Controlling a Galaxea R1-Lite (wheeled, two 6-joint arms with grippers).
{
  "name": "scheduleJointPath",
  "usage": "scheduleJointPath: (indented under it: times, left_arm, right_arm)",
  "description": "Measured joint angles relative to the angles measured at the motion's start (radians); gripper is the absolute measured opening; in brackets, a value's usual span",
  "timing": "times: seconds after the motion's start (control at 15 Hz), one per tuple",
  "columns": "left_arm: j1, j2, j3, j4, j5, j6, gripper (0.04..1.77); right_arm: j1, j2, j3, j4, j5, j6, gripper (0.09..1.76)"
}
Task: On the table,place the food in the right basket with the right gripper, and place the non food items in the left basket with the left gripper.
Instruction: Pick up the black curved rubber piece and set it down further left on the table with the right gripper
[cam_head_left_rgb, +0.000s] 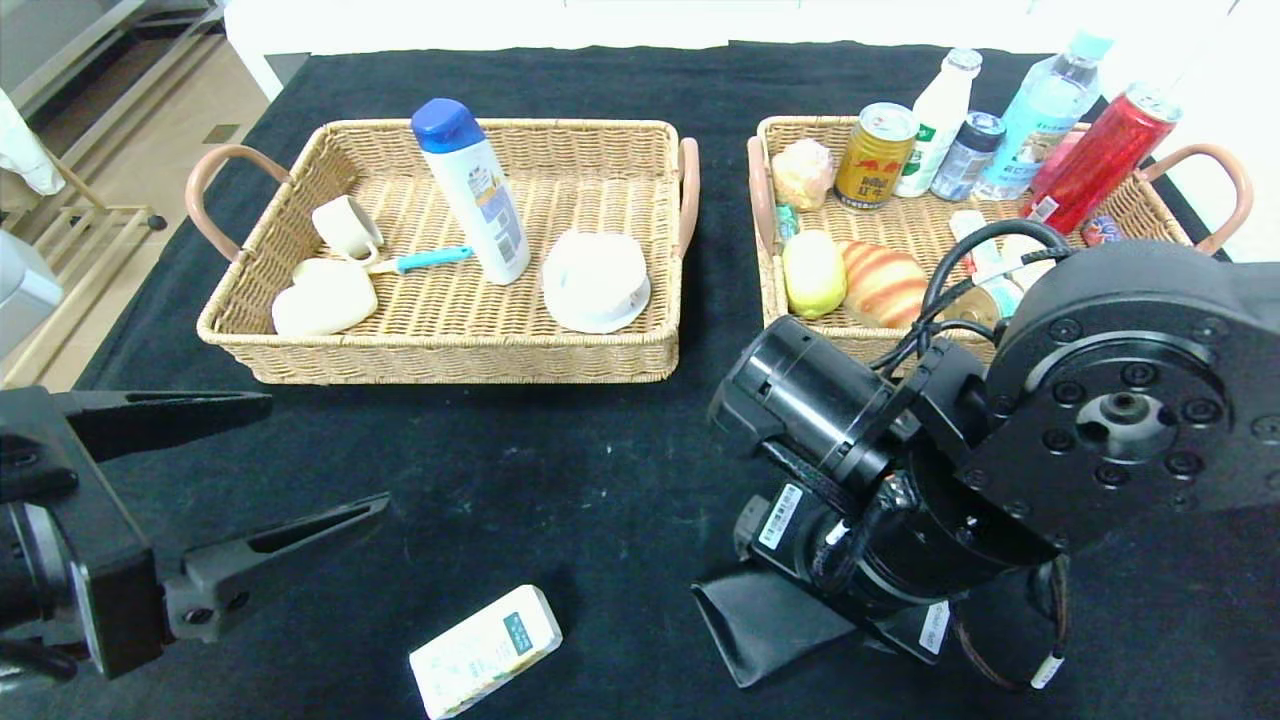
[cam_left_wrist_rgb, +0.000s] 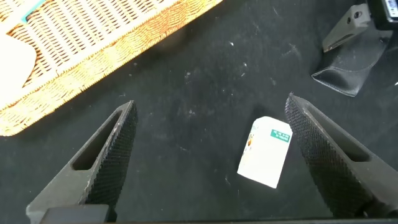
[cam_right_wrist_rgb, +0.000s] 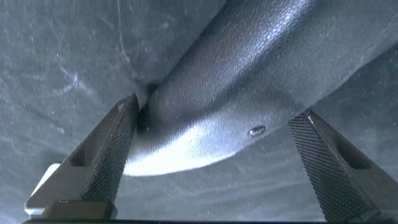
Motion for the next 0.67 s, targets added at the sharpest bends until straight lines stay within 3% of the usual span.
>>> scheduleJointPath:
  times: [0.27,0.47,0.67]
  left_arm:
    - [0.0,-0.001,0.0,0.0,0.0,0.0,1.72]
    - [0.0,-0.002,0.0,0.0,-0.001,0.0,1.72]
    - [0.0,-0.002,0.0,0.0,0.0,0.0,1.72]
  right_arm:
    - [0.003,0.013,0.0,-0.003,-0.009,0.001,1.71]
    - [0.003,0.022,0.0,-0.003,-0.009,0.001,1.23]
    - [0.004,0.029,-0.002,-0.004,-0.01,0.001,0.94]
